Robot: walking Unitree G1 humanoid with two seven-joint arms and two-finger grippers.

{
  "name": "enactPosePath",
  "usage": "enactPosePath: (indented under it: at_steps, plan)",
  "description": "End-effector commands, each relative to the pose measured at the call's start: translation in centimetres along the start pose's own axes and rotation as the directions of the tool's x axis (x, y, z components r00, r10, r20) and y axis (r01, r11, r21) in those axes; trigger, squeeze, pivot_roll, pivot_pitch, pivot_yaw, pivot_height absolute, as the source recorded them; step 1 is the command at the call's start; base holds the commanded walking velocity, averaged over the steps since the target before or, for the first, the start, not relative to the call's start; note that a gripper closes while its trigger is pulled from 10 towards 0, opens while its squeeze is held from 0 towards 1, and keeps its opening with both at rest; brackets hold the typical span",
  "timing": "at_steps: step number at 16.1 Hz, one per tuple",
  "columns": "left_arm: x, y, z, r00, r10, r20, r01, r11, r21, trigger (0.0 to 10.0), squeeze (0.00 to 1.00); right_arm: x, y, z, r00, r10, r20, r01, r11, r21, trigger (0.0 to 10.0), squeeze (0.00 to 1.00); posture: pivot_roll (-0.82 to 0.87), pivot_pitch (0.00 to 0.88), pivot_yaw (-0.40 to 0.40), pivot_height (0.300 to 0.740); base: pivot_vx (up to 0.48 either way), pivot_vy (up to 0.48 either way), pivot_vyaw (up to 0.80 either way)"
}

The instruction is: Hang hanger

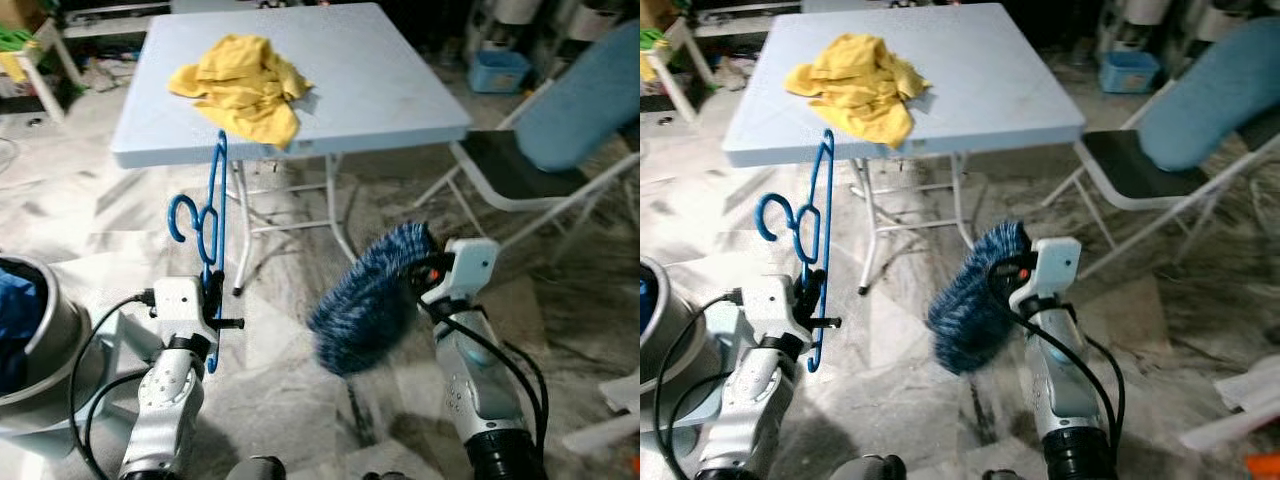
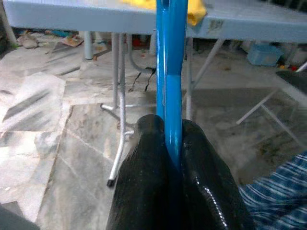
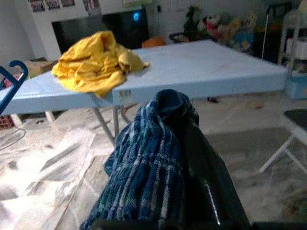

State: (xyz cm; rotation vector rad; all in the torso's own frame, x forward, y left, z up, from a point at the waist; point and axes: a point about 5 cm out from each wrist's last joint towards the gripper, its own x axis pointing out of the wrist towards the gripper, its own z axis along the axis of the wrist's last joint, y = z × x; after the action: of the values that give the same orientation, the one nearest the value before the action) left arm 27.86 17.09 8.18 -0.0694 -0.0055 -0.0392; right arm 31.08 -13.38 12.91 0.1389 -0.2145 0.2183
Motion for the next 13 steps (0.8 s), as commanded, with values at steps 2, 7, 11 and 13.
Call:
enactPosePath:
  at_steps: [2,7,11,13]
  plan:
    - [-0.1,-0.2,1.2,0.999,-0.023,0.03,0.023,1.0,0.009,10.0,0.0,0.4,0.2,1.5,0.999,0.015,0.046,-0.015,1.0,-0.002,10.0,0.0,0.1,0.174,-0.007,0.74,0.304,0.0,0.0]
    - [0.0,-0.4,1.5,0.999,-0.029,0.029,0.029,1.0,-0.002,10.0,0.0,0.6,0.6,1.9,0.998,0.02,0.053,-0.02,1.0,0.007,10.0,0.0,0.1,0.174,0.0,0.74,0.378,0.0,0.0]
    - [0.0,-0.6,2.7,0.996,-0.038,0.08,0.034,0.998,0.047,10.0,0.0,0.8,1.2,2.7,0.994,0.066,0.083,-0.064,0.998,-0.018,10.0,0.0,0.1,0.171,0.003,0.74,0.393,0.0,0.0]
    - [0.3,-0.5,3.8,0.993,-0.022,0.115,0.016,0.999,0.05,10.0,0.0,1.5,1.7,4.2,0.987,0.103,0.127,-0.099,0.994,-0.035,10.0,0.0,0.1,0.17,0.003,0.74,0.396,0.0,0.0]
